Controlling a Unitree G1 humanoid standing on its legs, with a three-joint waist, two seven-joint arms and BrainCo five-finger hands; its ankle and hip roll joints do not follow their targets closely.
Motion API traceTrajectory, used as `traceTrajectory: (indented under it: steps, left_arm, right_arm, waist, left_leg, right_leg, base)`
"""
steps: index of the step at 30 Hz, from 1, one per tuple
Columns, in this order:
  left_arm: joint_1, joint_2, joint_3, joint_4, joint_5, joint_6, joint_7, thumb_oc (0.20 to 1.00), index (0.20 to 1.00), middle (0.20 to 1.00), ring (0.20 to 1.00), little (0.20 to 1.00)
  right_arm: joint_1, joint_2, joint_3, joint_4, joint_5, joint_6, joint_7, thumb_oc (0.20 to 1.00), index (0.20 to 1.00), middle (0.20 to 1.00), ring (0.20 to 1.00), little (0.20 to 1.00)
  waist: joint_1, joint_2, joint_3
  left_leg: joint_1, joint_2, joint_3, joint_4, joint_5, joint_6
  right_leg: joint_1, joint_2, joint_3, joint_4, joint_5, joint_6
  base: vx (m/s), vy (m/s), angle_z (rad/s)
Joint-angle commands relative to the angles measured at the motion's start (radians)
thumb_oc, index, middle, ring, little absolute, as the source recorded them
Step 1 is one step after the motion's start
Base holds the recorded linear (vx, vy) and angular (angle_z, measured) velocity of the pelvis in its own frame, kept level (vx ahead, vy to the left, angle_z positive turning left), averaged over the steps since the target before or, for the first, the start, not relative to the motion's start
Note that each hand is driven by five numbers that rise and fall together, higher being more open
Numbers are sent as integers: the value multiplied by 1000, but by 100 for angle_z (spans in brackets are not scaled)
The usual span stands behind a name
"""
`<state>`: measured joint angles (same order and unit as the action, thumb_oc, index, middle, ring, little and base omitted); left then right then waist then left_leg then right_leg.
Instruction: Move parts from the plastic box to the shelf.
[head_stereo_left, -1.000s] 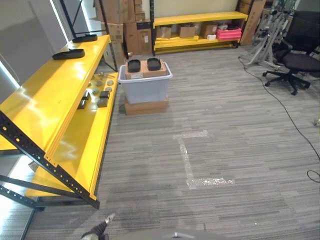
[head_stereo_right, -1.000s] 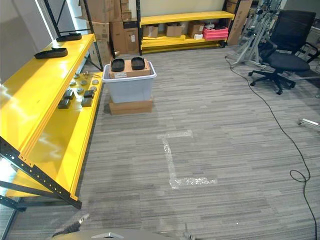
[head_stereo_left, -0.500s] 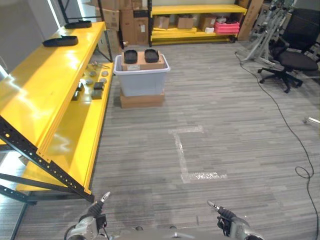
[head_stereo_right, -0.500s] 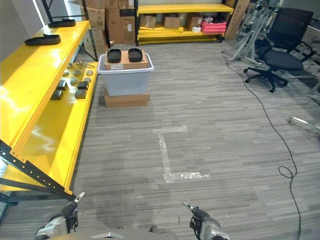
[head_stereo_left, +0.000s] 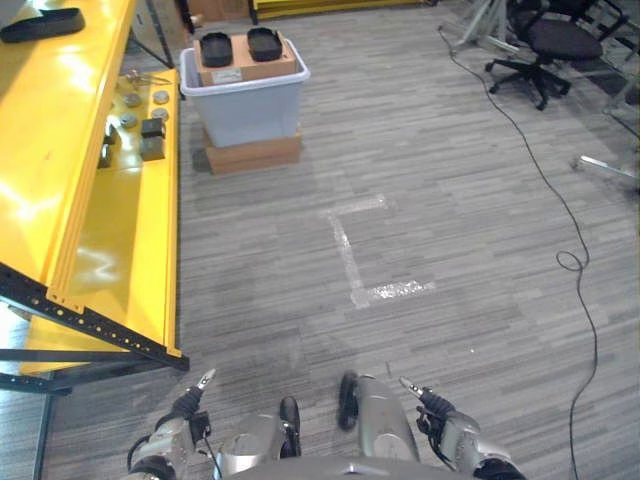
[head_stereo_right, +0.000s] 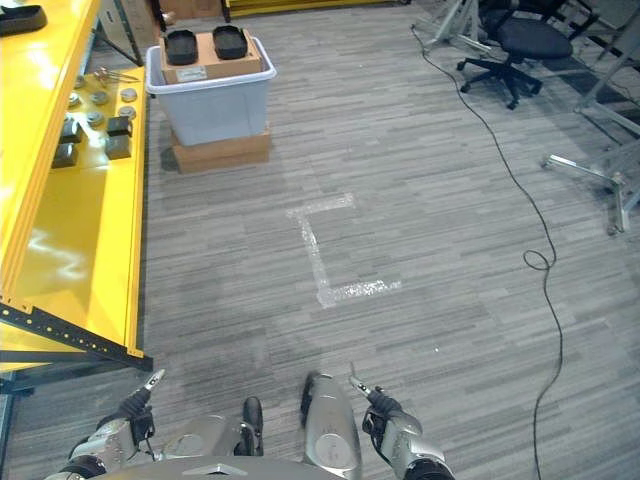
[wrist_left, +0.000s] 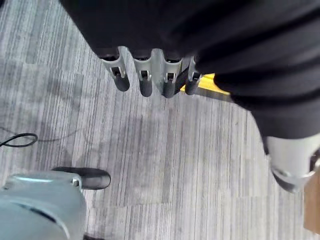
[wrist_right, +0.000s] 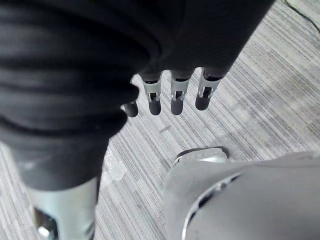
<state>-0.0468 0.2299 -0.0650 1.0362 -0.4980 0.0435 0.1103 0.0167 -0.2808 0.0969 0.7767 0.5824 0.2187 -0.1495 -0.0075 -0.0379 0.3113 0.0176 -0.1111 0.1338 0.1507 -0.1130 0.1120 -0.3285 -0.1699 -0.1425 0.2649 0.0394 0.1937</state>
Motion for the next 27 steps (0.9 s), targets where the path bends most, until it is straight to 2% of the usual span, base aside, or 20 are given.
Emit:
traceTrajectory:
  steps: [1,5,7,8,10,11,12,13,14,15,17,18,19,20,21,22,23,24,26,27]
  left_arm:
    - [48,38,-6,-21,38,-33,12,1000,1000,1000,1000,1000]
    - [70,32,7,-23,-1,-32,10,1000,1000,1000,1000,1000]
    - [82,21,22,-12,-19,-26,-1,1000,1000,1000,1000,1000]
    - [84,21,25,-5,-15,-26,-4,1000,1000,1000,1000,1000]
    - [88,18,35,8,-45,-24,-7,1000,1000,1000,1000,1000]
    - [86,17,40,13,-63,-28,-4,1000,1000,1000,1000,1000]
    - [82,13,45,17,-65,-32,-1,1000,1000,1000,1000,1000]
    - [75,9,50,17,-65,-32,-2,1000,1000,1000,1000,1000]
    - [64,8,53,19,-65,-31,-4,1000,1000,1000,1000,1000]
    - [54,9,53,20,-61,-30,-8,1000,1000,1000,1000,1000]
    - [42,12,56,22,-75,-39,-15,1000,1000,1000,1000,1000]
    - [42,15,58,25,-86,-49,-18,1000,1000,1000,1000,1000]
    - [44,17,61,26,-97,-61,-16,1000,1000,1000,1000,1000]
    - [46,17,61,26,-101,-65,-12,1000,1000,1000,1000,1000]
    - [52,18,63,15,-103,-63,-5,1000,1000,1000,1000,1000]
    - [53,18,63,13,-103,-62,-5,1000,1000,1000,1000,1000]
    - [62,19,61,2,-105,-62,-5,1000,1000,1000,1000,1000]
    - [73,20,65,-8,-107,-65,-11,1000,1000,1000,1000,1000]
    - [91,21,84,-21,-116,-75,-20,1000,1000,1000,1000,1000]
    - [100,23,96,-27,-127,-82,-21,1000,1000,1000,1000,1000]
  right_arm:
    - [50,-13,9,-43,-17,-12,48,1000,1000,1000,1000,1000]
    - [71,-22,0,-39,-43,-11,69,1000,1000,1000,1000,1000]
    - [49,-26,10,-1,-45,-18,57,1000,1000,1000,1000,1000]
    - [41,-31,14,13,-47,-17,52,1000,1000,1000,1000,1000]
    - [26,-46,19,40,-69,-3,59,1000,1000,1000,1000,1000]
    - [20,-53,22,55,-80,1,67,1000,1000,1000,1000,1000]
    - [18,-62,25,69,-90,1,71,1000,1000,1000,1000,1000]
    - [22,-69,24,77,-90,-1,70,1000,1000,1000,1000,1000]
    - [30,-76,21,85,-76,-7,68,1000,1000,1000,1000,1000]
    - [36,-82,15,92,-73,-13,67,1000,1000,1000,1000,1000]
    - [46,-91,-4,107,-81,-23,80,1000,1000,1000,1000,1000]
    - [48,-88,-9,115,-86,-32,82,1000,1000,1000,1000,1000]
    - [51,-85,-12,119,-99,-40,83,1000,1000,1000,1000,1000]
    - [52,-84,-12,119,-103,-44,83,1000,1000,1000,1000,1000]
    - [58,-86,-10,104,-93,-40,77,1000,1000,1000,1000,1000]
    - [59,-86,-9,103,-91,-40,76,1000,1000,1000,1000,1000]
    - [66,-87,2,88,-83,-44,68,1000,1000,1000,1000,1000]
    - [76,-95,17,62,-82,-44,66,1000,1000,1000,1000,1000]
    - [84,-108,27,30,-91,-45,76,1000,1000,1000,1000,1000]
    - [72,-111,41,27,-90,-54,79,1000,1000,1000,1000,1000]
  waist:
    - [-20,-46,-40]
    - [-20,-47,-73]
    - [-18,-37,-105]
    - [-20,-33,-117]
    - [-31,-25,-140]
    - [-34,-26,-148]
    - [-31,-30,-151]
    - [-24,-40,-149]
    - [-18,-46,-141]
    - [-12,-48,-132]
    - [5,-47,-111]
    - [14,-43,-101]
    - [26,-35,-95]
    - [31,-31,-94]
    - [43,-17,-92]
    - [46,-12,-94]
    - [67,11,-84]
    - [83,23,-73]
    - [95,36,-56]
    - [98,31,-54]
  left_leg:
    - [105,-34,-141,78,-131,-3]
    - [141,0,-132,97,-158,-26]
    - [188,47,-121,104,-179,-55]
    - [207,70,-116,105,-166,-69]
    - [227,144,-68,161,-76,-114]
    - [216,177,-41,232,-21,-132]
    - [158,213,-25,384,35,-148]
    - [61,229,-27,527,75,-151]
    - [-31,226,-28,606,78,-142]
    - [-91,214,-23,618,68,-131]
    - [-169,170,11,515,47,-109]
    - [-191,150,30,421,68,-111]
    - [-224,137,40,309,115,-122]
    - [-235,133,41,267,137,-127]
    - [-265,129,37,150,203,-143]
    - [-275,132,34,121,224,-148]
    - [-323,148,19,-7,321,-172]
    - [-356,160,14,-75,357,-185]
    - [-393,181,26,-103,375,-194]
    - [-383,185,35,-79,349,-195]
  right_leg:
    - [62,-27,30,-259,277,30]
    - [127,-32,12,-235,200,22]
    - [153,-16,19,-174,161,-5]
    - [159,-3,21,-158,151,-18]
    - [178,33,5,-146,114,-54]
    - [192,46,-5,-151,99,-73]
    - [219,63,-15,-165,82,-100]
    - [246,73,-21,-181,67,-127]
    - [266,80,-26,-191,56,-142]
    - [280,85,-30,-195,48,-146]
    - [320,98,-36,-199,24,-144]
    - [341,106,-37,-198,13,-140]
    - [358,119,-39,-195,3,-136]
    - [365,123,-40,-194,0,-135]
    - [385,141,-34,-192,-14,-133]
    - [386,146,-32,-190,-16,-134]
    - [414,170,-18,-175,-39,-141]
    - [439,180,-9,-153,-67,-149]
    - [467,181,-8,-108,-119,-159]
    - [488,155,-16,-61,-185,-154]
  base:
    - [744,-305,47]
    - [571,-223,27]
    - [578,-180,19]
    - [492,-161,6]
    - [451,-177,21]
    - [405,-238,23]
    - [385,-281,16]
    - [356,-272,16]
    - [323,-193,15]
    - [304,-86,24]
    - [326,20,11]
    - [387,92,-8]
    - [365,99,-4]
    - [468,133,-2]
    - [331,98,-14]
    - [506,164,-17]
    - [601,203,-26]
    - [796,284,-19]
    - [664,265,-64]
    - [536,235,-69]
